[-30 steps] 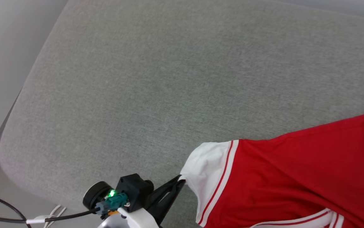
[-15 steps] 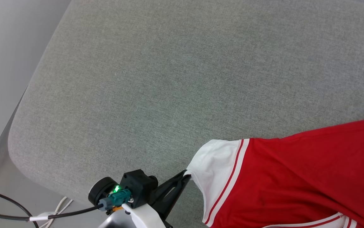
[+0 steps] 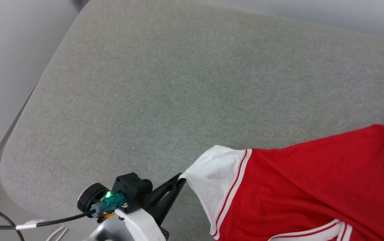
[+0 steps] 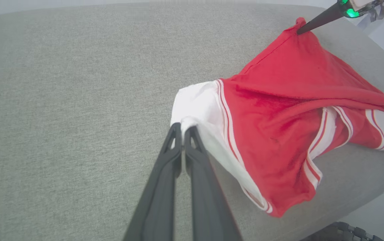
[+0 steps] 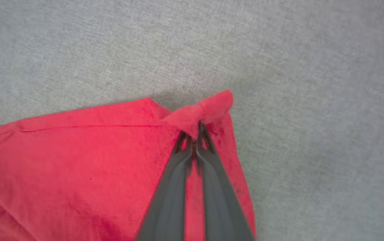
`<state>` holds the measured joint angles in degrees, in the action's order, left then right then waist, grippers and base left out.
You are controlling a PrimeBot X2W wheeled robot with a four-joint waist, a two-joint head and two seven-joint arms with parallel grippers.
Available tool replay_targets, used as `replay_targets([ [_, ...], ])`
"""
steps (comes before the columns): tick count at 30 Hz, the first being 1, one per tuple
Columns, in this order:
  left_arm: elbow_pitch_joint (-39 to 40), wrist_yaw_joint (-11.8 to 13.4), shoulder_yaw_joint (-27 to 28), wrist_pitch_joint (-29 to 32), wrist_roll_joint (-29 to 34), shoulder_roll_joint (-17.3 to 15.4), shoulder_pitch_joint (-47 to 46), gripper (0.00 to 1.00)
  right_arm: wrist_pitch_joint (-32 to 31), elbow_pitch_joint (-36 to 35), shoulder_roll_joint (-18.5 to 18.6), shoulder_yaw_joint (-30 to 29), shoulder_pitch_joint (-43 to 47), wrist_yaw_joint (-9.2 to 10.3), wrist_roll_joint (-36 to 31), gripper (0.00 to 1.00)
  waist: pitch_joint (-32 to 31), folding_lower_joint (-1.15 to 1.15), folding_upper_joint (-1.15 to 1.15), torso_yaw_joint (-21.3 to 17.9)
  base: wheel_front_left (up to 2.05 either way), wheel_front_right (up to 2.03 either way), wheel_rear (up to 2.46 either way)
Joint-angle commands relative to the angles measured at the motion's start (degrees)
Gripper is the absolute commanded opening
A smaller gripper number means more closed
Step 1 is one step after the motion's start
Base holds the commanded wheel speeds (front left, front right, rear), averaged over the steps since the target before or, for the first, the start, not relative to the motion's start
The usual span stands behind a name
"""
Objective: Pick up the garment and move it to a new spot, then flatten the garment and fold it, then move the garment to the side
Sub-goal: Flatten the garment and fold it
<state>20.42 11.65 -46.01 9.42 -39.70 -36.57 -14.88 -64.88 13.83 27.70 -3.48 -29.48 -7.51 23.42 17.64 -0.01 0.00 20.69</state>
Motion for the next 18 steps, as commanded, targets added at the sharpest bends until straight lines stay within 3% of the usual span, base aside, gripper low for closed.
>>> replay_targets([
  [1,0.3,0.3,0.3,0.3,0.0,-0.6,0.4,0.00,0.6,0.0,-0.6,0.3,-0.2,0.04,1.0,0.00,-3.0,0.01,0.00,-2.2,0.00,0.00,0.00],
  [9,3.3,2.2,3.1,1.4,-1.2,-3.5,0.2,0.00,4.1,-4.7,-0.9,0.5,-0.8,0.04,5.4,0.00,-9.7,0.01,0.00,-6.4,0.00,0.00,0.00],
  [18,7.3,3.6,9.9,1.1,-1.3,-7.6,-4.8,0.00,5.6,-16.8,-0.6,-1.8,-3.2,0.04,9.3,0.00,-14.3,0.01,0.00,-10.4,0.00,0.00,0.00],
])
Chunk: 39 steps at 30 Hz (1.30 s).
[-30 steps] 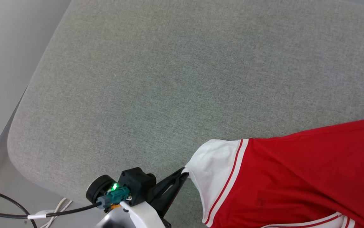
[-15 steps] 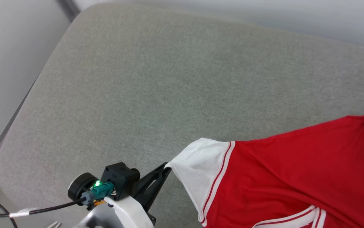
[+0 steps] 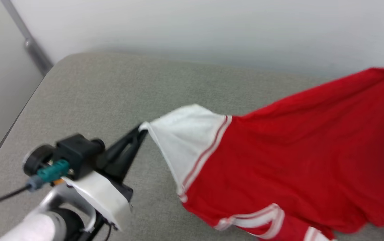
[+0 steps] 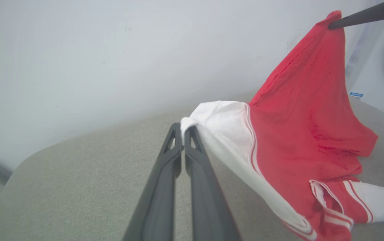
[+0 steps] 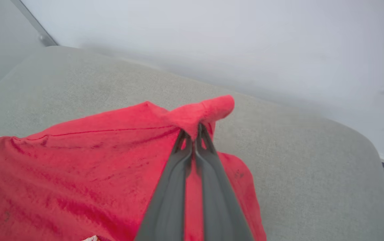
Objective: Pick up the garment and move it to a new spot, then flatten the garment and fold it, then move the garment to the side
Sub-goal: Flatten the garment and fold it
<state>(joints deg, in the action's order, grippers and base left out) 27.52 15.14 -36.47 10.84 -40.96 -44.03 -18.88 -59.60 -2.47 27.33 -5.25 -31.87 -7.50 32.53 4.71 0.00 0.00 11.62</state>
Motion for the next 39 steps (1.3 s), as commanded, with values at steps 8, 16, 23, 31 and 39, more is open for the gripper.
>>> replay_targets([
  [8,1.3,-1.0,6.9,-0.7,-0.9,-1.7,-9.0,0.00,0.7,-7.2,-2.4,-1.8,-3.2,0.03,2.2,0.00,-3.5,0.00,0.00,-4.5,0.00,0.00,0.00],
  [16,0.8,-3.1,11.3,-0.8,-0.9,-1.7,-19.9,0.00,2.5,-12.8,-5.2,-2.5,-6.5,0.03,2.7,0.00,-3.7,0.00,0.00,-8.1,0.00,0.00,0.00],
  [23,-1.0,-4.5,13.3,0.1,-1.1,-1.1,-28.3,0.00,4.2,-16.5,-5.1,-2.7,-9.6,0.03,2.2,0.00,-2.5,0.00,0.00,-10.3,0.00,0.00,0.00],
  [31,-4.9,-6.3,14.7,1.9,-1.6,-0.3,-38.4,0.00,6.7,-15.7,-3.0,-3.3,-15.0,0.03,1.6,0.00,1.8,0.00,0.00,-12.7,0.00,0.00,0.00],
  [39,-16.5,-11.2,14.4,1.3,0.4,2.2,-53.9,0.00,11.5,-10.0,-1.3,-3.2,-25.4,0.03,-1.1,0.00,11.8,0.00,0.00,-14.0,0.00,0.00,0.00],
])
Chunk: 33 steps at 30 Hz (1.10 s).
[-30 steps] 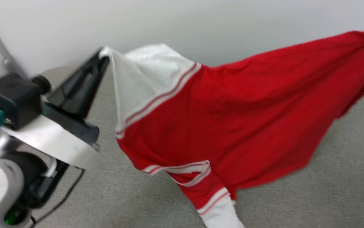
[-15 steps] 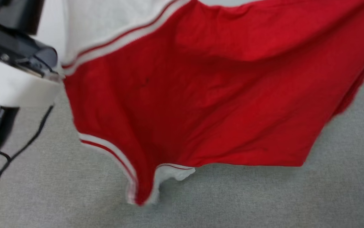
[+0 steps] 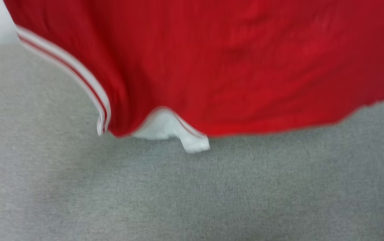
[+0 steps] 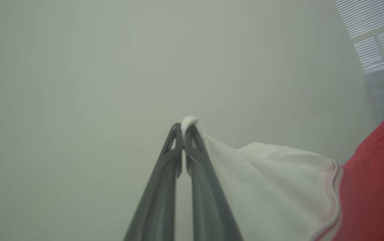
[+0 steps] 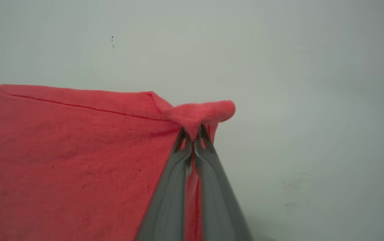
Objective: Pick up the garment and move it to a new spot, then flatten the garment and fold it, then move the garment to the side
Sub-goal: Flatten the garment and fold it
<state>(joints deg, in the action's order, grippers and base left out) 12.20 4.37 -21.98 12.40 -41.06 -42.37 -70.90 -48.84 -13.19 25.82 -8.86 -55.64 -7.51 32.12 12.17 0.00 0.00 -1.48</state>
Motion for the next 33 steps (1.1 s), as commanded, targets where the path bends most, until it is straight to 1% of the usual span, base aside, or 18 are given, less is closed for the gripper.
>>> replay_targets([
  [1,-3.2,-1.1,-0.4,-0.6,1.0,1.0,-4.1,0.00,1.9,2.0,0.5,1.0,-3.2,0.04,-1.5,0.00,5.7,0.00,0.00,-1.1,0.00,0.00,0.00],
  [3,-7.3,-2.4,-0.7,-1.4,2.5,1.9,-9.1,0.00,4.5,4.8,0.9,2.2,-6.6,0.04,-3.3,0.00,8.5,0.00,0.00,-1.4,0.00,0.00,0.00],
  [5,-11.7,-3.4,-1.1,-2.3,4.0,2.8,-14.1,0.00,7.4,8.2,0.3,3.0,-10.2,0.04,-5.1,0.00,11.2,0.00,0.00,-1.7,0.00,0.00,0.00],
  [6,-13.7,-3.9,-1.4,-2.7,5.0,3.2,-16.5,0.00,8.9,10.2,-0.5,3.2,-12.1,0.04,-5.6,0.00,12.5,0.00,0.00,-1.9,0.00,0.00,0.00],
  [9,-20.3,-5.6,-1.8,-4.6,7.6,3.5,-23.1,0.00,14.1,17.4,-5.0,2.2,-18.3,0.04,-6.1,0.00,15.4,0.00,0.00,-3.1,0.00,0.00,0.00],
  [10,-22.3,-6.1,-2.1,-5.1,8.3,3.9,-24.9,0.00,15.8,19.4,-5.6,2.3,-19.9,0.04,-7.0,0.00,16.1,0.00,0.00,-3.4,0.00,0.00,0.00],
  [16,-33.0,-7.5,-2.7,-10.0,12.2,5.6,-35.9,0.00,25.1,30.2,-8.7,3.5,-29.4,0.06,-12.3,0.00,21.0,0.00,0.00,-3.8,0.00,0.00,0.00],
  [20,-40.0,-8.1,-3.2,-14.2,13.0,8.3,-40.0,0.00,30.9,36.9,-9.3,3.7,-33.7,0.07,-15.4,0.00,23.5,0.00,0.00,-2.8,0.00,0.00,0.00],
  [22,-43.0,-8.5,-3.7,-16.3,13.0,9.5,-40.2,0.00,33.8,39.5,-9.9,4.0,-34.3,0.06,-16.3,0.00,24.5,0.00,0.00,-2.2,0.00,0.00,0.00],
  [26,-47.2,-9.7,-5.1,-19.9,12.1,11.6,-36.4,0.00,38.4,44.5,-10.4,5.3,-32.4,0.05,-17.3,0.00,25.4,0.00,0.00,-1.0,0.00,0.00,0.00],
  [29,-49.1,-10.1,-6.3,-22.6,11.0,13.4,-30.9,0.00,41.0,48.1,-10.0,6.8,-28.9,0.05,-18.4,0.00,25.4,0.00,0.00,0.0,0.00,0.00,0.00],
  [33,-49.9,-10.1,-8.1,-25.1,9.9,15.3,-20.5,0.00,44.6,51.8,-9.6,8.9,-23.2,0.05,-19.2,0.00,23.8,0.00,0.00,1.4,0.00,0.00,0.00],
])
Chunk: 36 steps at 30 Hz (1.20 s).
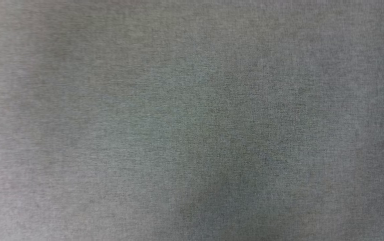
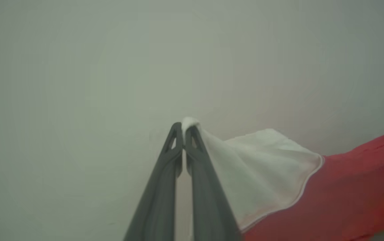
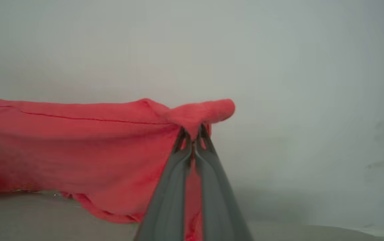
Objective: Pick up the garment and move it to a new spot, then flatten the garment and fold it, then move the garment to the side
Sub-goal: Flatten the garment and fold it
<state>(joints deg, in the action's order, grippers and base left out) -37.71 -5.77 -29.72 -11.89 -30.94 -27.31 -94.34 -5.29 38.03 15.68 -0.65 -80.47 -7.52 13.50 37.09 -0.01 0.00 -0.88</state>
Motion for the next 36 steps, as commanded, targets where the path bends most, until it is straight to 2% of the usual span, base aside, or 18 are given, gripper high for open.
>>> replay_targets([
  [1,0.2,0.0,-0.8,-1.2,-0.4,0.6,5.8,0.00,1.6,1.3,0.5,1.3,3.7,0.06,-0.3,0.00,-1.7,0.01,0.00,1.1,0.00,0.00,0.00],
  [6,2.1,0.7,-1.6,-2.5,-2.9,1.2,22.1,0.00,3.3,4.2,0.9,6.2,13.5,0.06,-0.7,0.00,-5.7,0.01,0.00,1.6,0.00,0.00,0.00],
  [7,2.1,0.7,-1.6,-2.5,-2.9,1.2,22.1,0.00,3.3,4.2,0.9,6.2,13.5,0.06,-0.7,0.00,-5.7,0.01,0.00,1.6,0.00,0.00,0.00],
  [12,6.9,2.1,-2.9,-2.9,-5.0,0.7,38.4,0.00,4.2,5.5,2.6,9.7,23.6,0.05,2.8,0.00,-11.8,0.01,0.00,3.5,0.00,0.00,0.00],
  [17,13.9,3.6,-4.7,-1.0,-6.5,-2.0,51.6,0.00,3.8,3.5,5.5,12.3,33.6,0.05,8.0,0.00,-17.3,0.01,0.00,4.9,0.00,0.00,0.00],
  [18,16.9,4.3,-5.2,0.9,-7.6,-3.8,56.6,0.00,3.5,1.9,6.7,13.6,37.5,0.05,9.6,0.00,-19.1,0.01,0.00,5.2,0.00,0.00,0.00],
  [19,16.9,4.3,-5.2,0.9,-7.6,-3.8,56.6,0.00,3.5,1.9,6.7,13.6,37.5,0.05,9.6,0.00,-19.1,0.01,0.00,5.2,0.00,0.00,0.00],
  [22,23.6,6.3,-6.4,4.7,-9.3,-7.6,66.1,0.00,2.8,-2.4,8.8,15.9,44.8,0.06,13.1,0.00,-22.5,0.01,0.00,5.5,0.00,0.00,0.00],
  [23,23.6,6.3,-6.4,4.7,-9.3,-7.6,66.1,0.00,2.8,-2.4,8.8,15.9,44.8,0.06,13.1,0.00,-22.5,0.01,0.00,5.5,0.00,0.00,0.00],
  [27,30.1,8.6,-7.7,8.3,-11.3,-11.3,75.1,0.00,1.6,-5.7,10.7,15.8,51.8,0.07,15.0,0.00,-25.6,0.01,0.00,5.8,0.00,0.00,0.00],
  [36,41.6,12.7,-10.1,15.4,-16.2,-17.3,89.5,0.00,-5.9,-14.6,13.0,11.8,67.4,0.07,18.7,0.00,-30.6,0.01,0.00,6.0,0.00,0.00,0.00],
])
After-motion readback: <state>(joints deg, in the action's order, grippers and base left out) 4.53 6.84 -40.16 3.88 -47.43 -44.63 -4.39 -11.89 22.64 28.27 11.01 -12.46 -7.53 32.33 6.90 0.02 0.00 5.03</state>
